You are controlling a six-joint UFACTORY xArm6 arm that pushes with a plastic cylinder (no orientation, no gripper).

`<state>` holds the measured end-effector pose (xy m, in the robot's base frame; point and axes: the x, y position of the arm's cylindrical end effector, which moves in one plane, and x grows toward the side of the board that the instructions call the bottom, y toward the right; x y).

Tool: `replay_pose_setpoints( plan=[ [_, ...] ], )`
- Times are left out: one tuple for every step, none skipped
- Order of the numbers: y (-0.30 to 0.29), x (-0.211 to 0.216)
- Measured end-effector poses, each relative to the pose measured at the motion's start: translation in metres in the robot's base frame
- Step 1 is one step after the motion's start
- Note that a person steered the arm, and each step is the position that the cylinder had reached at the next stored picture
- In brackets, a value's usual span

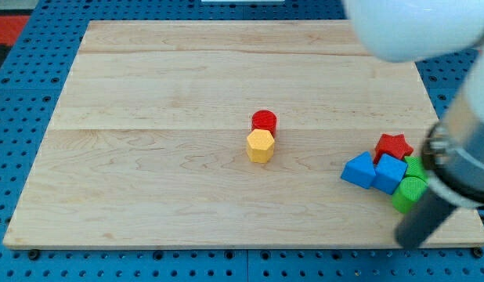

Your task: Push the yellow heart into the green cubes

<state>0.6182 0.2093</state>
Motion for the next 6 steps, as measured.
replay_pose_setpoints(
  plan=[
    [0.038, -0.009],
    [0.054, -0.009],
    [0.045, -0.013],
    [0.044, -0.021],
    [0.044, -0.029],
    [0.027, -0.04]
  ],
)
